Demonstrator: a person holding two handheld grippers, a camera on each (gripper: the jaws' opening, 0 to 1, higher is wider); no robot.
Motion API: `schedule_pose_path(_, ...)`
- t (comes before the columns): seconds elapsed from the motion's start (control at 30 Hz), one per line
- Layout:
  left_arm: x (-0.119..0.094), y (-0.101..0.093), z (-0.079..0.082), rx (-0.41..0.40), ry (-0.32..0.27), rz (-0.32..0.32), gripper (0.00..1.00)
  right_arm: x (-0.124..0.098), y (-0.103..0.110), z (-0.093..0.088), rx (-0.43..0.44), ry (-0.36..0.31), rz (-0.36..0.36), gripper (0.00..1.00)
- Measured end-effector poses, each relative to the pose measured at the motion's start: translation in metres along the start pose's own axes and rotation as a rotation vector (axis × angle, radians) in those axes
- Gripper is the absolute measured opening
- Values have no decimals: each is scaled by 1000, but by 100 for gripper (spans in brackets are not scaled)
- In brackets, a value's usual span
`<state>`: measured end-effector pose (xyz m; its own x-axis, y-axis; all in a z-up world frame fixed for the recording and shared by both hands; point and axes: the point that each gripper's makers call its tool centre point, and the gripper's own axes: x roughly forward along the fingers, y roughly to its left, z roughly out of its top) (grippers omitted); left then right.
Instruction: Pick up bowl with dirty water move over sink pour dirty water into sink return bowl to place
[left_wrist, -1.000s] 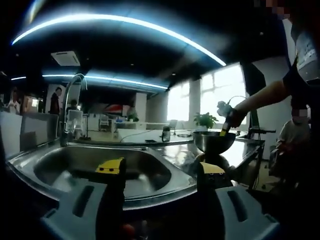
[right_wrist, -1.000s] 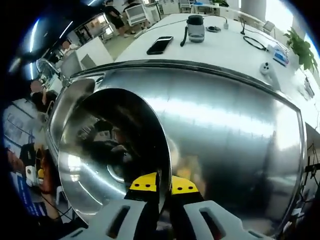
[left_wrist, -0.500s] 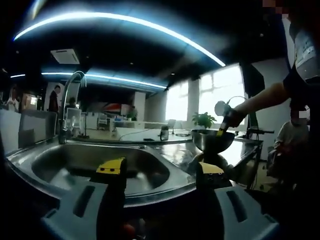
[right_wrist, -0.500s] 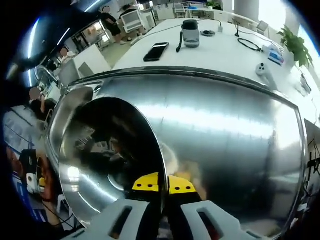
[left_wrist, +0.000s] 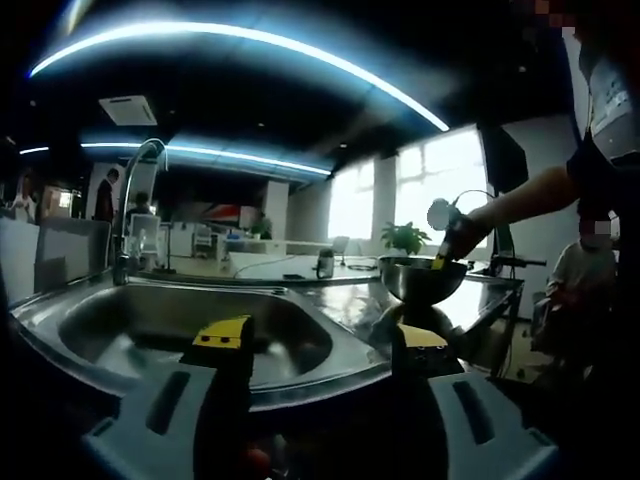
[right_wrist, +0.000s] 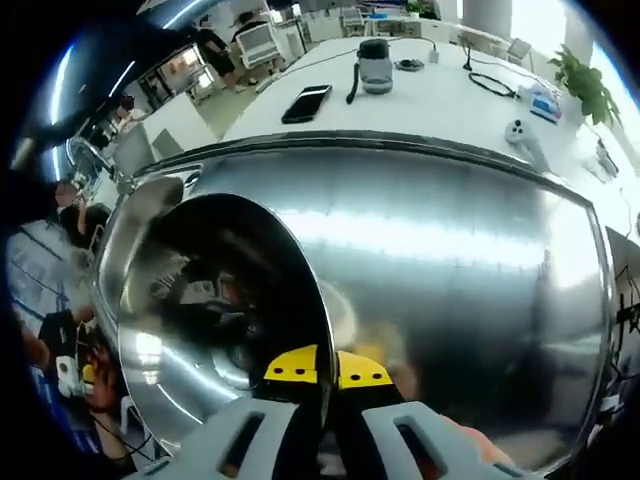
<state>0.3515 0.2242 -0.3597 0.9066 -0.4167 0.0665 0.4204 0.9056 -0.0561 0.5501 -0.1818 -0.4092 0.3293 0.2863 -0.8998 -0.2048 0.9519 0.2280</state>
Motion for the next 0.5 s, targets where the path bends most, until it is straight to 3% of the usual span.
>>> schedule_pose_path(0.13,-1,0,0,1,3,0,56,1,-7,7,25,-8,14,0)
schedule_pose_path(0.5,1,-2,-3,11,16,-12,55,3,-7,3,144,4,66,0)
